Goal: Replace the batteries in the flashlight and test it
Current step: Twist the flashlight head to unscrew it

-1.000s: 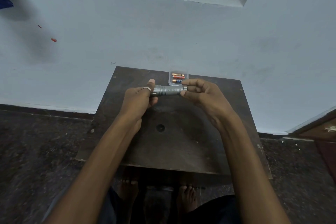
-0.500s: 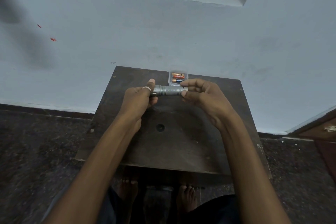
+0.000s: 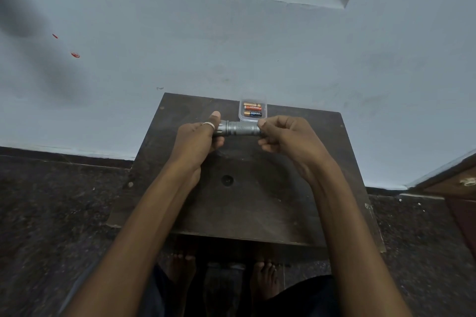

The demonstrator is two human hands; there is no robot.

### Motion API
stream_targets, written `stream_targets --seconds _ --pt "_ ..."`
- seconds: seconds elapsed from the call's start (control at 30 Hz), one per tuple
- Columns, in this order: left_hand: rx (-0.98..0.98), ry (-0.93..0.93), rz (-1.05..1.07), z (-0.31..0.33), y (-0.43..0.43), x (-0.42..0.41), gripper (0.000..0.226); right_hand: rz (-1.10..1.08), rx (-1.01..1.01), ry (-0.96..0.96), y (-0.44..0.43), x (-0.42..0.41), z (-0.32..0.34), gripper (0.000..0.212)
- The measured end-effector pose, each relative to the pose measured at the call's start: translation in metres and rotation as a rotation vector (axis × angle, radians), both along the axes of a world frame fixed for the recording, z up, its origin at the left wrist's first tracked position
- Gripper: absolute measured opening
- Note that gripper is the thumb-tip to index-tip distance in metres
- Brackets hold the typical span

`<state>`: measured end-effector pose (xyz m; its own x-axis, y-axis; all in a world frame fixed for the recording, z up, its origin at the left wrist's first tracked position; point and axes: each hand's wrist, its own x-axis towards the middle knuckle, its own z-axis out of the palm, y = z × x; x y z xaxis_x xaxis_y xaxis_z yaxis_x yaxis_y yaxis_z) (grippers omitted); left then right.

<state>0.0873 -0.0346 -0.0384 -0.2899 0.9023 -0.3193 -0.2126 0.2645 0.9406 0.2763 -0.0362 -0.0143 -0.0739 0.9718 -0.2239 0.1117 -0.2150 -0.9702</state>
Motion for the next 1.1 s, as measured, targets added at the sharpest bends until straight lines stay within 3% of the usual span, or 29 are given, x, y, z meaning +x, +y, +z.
stream_targets --seconds 0.07,0.37,0.5,0.63,0.8,0.9,1.1 --pt "-0.008 -0.002 0.001 -0.001 0.001 -0.001 0.026 0.024 0.031 0.053 0.001 0.004 -0.001 0.009" --pt "-0.018 -0.002 -0.006 -0.002 0.000 -0.002 0.026 0.037 0.136 0.012 0.002 0.011 -0.005 0.030" --pt "-0.020 -0.018 0.007 -0.001 0.002 -0.002 0.026 0.015 0.022 0.133 0.002 0.004 -0.003 0.012" --pt "-0.017 -0.015 0.014 -0.001 0.001 -0.001 0.026 -0.001 -0.057 0.017 0.001 -0.001 -0.002 0.034" --pt "-0.020 -0.012 0.013 0.001 0.001 -0.003 0.025 0.025 0.037 0.050 0.003 0.007 -0.004 0.011" --pt "-0.026 -0.026 0.027 0.002 0.001 -0.003 0.023 0.016 0.069 0.067 0.005 0.012 -0.006 0.019" --pt "-0.031 -0.086 0.044 0.003 0.002 -0.004 0.023 0.004 0.082 -0.256 0.007 0.011 -0.015 0.033"
